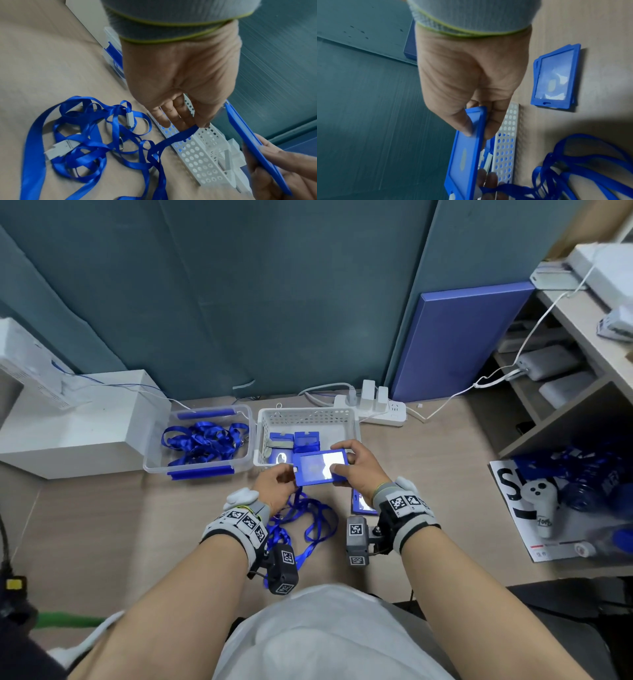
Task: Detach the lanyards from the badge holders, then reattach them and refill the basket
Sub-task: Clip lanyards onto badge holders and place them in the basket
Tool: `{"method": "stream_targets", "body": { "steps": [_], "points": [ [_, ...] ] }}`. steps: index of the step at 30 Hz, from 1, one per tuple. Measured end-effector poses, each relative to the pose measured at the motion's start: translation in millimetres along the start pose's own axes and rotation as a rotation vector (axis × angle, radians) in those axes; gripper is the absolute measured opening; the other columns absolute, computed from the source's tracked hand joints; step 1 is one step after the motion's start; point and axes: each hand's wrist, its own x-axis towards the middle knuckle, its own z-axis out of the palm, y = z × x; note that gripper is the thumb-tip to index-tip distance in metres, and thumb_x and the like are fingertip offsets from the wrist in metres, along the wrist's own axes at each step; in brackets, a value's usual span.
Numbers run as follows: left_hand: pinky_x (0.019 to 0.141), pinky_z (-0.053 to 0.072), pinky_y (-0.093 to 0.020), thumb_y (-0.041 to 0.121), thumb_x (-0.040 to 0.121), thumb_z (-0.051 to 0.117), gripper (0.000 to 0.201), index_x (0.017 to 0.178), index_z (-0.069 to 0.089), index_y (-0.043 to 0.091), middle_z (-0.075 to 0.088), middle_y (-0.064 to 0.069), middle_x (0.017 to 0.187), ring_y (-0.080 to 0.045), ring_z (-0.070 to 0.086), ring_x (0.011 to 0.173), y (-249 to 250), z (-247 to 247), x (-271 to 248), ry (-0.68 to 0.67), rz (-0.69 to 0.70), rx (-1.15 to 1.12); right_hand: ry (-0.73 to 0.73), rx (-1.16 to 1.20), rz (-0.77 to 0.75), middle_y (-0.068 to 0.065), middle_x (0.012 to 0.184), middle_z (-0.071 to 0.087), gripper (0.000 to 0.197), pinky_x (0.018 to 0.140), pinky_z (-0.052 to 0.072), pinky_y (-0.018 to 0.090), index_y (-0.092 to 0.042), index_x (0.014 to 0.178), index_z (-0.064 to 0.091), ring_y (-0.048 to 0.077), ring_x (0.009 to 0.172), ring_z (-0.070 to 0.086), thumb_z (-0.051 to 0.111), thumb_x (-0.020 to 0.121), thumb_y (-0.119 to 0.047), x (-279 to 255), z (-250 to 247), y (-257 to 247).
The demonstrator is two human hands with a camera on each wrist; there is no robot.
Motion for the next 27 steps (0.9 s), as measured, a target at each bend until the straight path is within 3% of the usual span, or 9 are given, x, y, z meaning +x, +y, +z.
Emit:
{"method": "stream_targets", "body": {
  "steps": [3, 7, 11, 15, 19, 23, 27],
  "points": [
    [0.088, 0.058, -0.032, -0.004, 0.08, 0.072, 0.039, 0.11, 0.071, 0.021, 0.075, 0.0, 0.105, -0.017, 0.071, 0.098, 3, 1, 3, -0.022, -0.002, -0.047, 0.017, 0.032, -0.01, 0.012, 0.098, 0.069, 0.033, 0.065, 0.061, 0.034, -0.016, 0.112, 0.059, 0.021, 0.078, 0.07, 0.064, 0.09, 0.007, 1, 4, -9],
    [0.084, 0.058, -0.038, 0.007, 0.085, 0.073, 0.029, 0.102, 0.071, 0.03, 0.077, 0.002, 0.094, -0.017, 0.071, 0.083, 15, 4, 5, 0.029, 0.001, -0.126, 0.047, 0.042, -0.029, 0.012, 0.099, 0.068, 0.032, 0.063, 0.059, 0.03, -0.016, 0.11, 0.055, 0.02, 0.076, 0.068, 0.066, 0.089, 0.005, 1, 10, -21],
    [0.082, 0.057, -0.036, 0.01, 0.09, 0.066, 0.021, 0.101, 0.071, 0.027, 0.073, 0.008, 0.085, -0.021, 0.068, 0.08, 28, -1, 10, 0.129, -0.021, -0.074, 0.071, 0.051, -0.059, 0.015, 0.1, 0.069, 0.033, 0.062, 0.057, 0.027, -0.017, 0.108, 0.053, 0.019, 0.073, 0.067, 0.068, 0.088, 0.005, 1, 19, -34],
    [0.072, 0.054, -0.028, 0.015, 0.091, 0.064, 0.014, 0.101, 0.071, 0.022, 0.074, 0.002, 0.087, -0.02, 0.068, 0.08, 34, -12, 12, 0.162, -0.03, -0.018, 0.078, 0.136, -0.07, 0.016, 0.105, 0.066, 0.037, 0.063, 0.063, 0.033, -0.01, 0.115, 0.05, 0.023, 0.076, 0.07, 0.066, 0.089, 0.01, 0, 35, -46],
    [0.081, 0.058, -0.036, 0.026, 0.09, 0.067, 0.018, 0.102, 0.072, 0.014, 0.076, -0.002, 0.089, -0.023, 0.071, 0.083, 37, -23, 12, 0.114, -0.038, -0.026, 0.15, 0.165, -0.128, 0.014, 0.102, 0.064, 0.037, 0.058, 0.062, 0.033, -0.012, 0.11, 0.048, 0.023, 0.079, 0.069, 0.065, 0.087, 0.013, -1, 56, -51],
    [0.068, 0.057, -0.025, 0.009, 0.101, 0.053, 0.021, 0.106, 0.068, -0.005, 0.072, -0.007, 0.077, -0.019, 0.068, 0.07, 38, -27, 3, 0.009, -0.061, -0.195, 0.257, 0.09, -0.166, 0.016, 0.109, 0.061, 0.039, 0.065, 0.064, 0.042, -0.024, 0.1, 0.049, 0.033, 0.097, 0.07, 0.068, 0.084, 0.007, 2, 70, -52],
    [0.051, 0.046, -0.014, 0.01, 0.103, 0.049, 0.026, 0.092, 0.07, -0.002, 0.064, -0.004, 0.067, -0.004, 0.058, 0.05, 43, -43, -5, -0.066, -0.022, -0.207, 0.318, -0.028, -0.242, 0.006, 0.103, 0.059, 0.039, 0.07, 0.062, 0.055, -0.026, 0.1, 0.052, 0.034, 0.096, 0.068, 0.064, 0.081, 0.005, 0, 79, -51]
  ]
}}
